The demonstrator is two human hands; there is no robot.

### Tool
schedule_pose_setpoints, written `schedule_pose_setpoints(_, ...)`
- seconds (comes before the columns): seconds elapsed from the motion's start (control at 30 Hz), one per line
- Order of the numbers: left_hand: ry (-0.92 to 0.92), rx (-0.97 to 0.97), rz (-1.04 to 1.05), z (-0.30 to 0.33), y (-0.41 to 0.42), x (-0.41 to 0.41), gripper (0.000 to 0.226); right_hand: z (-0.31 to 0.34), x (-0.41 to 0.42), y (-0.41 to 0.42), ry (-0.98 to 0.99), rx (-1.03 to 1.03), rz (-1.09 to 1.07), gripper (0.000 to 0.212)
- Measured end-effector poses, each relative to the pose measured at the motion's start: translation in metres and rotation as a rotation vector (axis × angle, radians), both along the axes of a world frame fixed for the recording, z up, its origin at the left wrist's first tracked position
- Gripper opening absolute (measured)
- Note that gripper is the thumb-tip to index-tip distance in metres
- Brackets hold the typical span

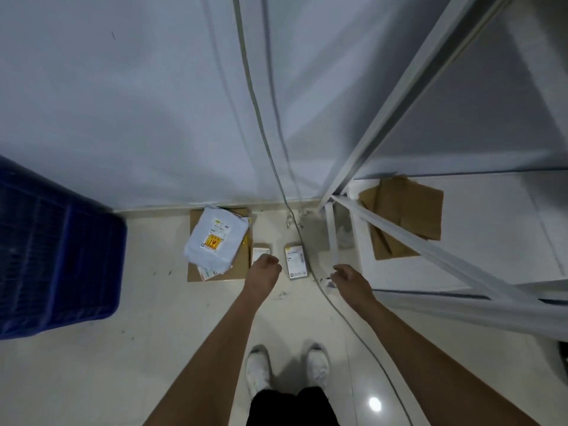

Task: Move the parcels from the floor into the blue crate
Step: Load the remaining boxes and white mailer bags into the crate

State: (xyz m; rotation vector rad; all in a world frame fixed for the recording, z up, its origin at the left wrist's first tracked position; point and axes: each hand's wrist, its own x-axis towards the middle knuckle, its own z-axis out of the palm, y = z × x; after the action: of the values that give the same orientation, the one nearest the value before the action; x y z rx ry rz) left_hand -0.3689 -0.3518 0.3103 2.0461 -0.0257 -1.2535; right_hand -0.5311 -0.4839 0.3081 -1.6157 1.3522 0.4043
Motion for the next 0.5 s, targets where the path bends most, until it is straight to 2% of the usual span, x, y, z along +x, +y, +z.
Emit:
schedule_pose_setpoints(0.07,0.016,-0.017,0.022,-0.042,-0.007,0.002,0.02,-0.042,0.007,-0.006,-0.014,0.009,0.009,0.036)
schedule_pose_setpoints(0.17,0.024,-0.014,-0.01,-0.119,-0.014,-0.002,0.033,-0.115,0.015,-0.01,0.002,0.004,0.037,0.036)
schedule_pose_setpoints(0.37,0.119,0.025,0.002,-0.294,-0.027,-0.018,0.038,-0.281,0.019,-0.015,0.085,-0.001,0.123,0.044)
schedule_pose_setpoints(0.5,0.132,0.052,0.012,-0.398,-0.034,-0.032,0.05,-0.38,0.022,-0.021,0.067,0.018,0.036,0.049)
